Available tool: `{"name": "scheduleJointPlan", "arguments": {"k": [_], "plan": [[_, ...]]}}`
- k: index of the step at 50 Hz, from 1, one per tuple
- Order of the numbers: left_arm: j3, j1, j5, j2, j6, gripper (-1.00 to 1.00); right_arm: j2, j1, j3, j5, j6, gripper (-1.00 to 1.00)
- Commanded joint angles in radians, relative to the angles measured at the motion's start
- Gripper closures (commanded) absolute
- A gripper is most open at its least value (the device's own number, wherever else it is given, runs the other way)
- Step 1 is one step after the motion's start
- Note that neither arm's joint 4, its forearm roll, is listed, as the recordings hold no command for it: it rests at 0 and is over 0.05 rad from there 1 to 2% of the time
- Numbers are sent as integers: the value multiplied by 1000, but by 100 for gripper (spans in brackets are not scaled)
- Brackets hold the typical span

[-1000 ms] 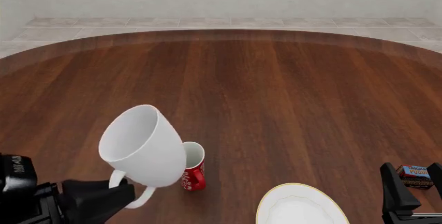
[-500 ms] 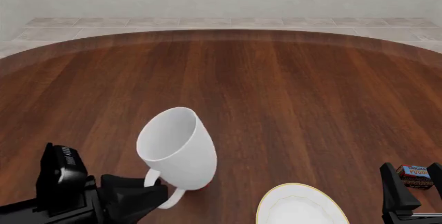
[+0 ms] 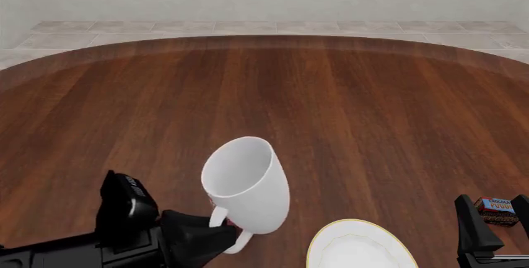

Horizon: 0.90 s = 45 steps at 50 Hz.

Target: Put the white mug on the plate.

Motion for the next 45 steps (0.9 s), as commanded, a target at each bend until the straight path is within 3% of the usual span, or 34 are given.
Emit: {"name": "scheduleJointPlan", "arguments": {"k": [1, 16, 18, 45], "plan": [[-13, -36, -67, 84, -17, 100, 3, -1, -1, -1, -1, -100], [-43, -82, -138, 204, -12, 100, 3, -1, -1, -1, -1, -100], [-53, -111, -155, 244, -41, 100, 3, -1, -1, -1, -1, -100], [-60, -135, -244, 358, -37, 100, 3, -1, -1, -1, -1, -100]]}}
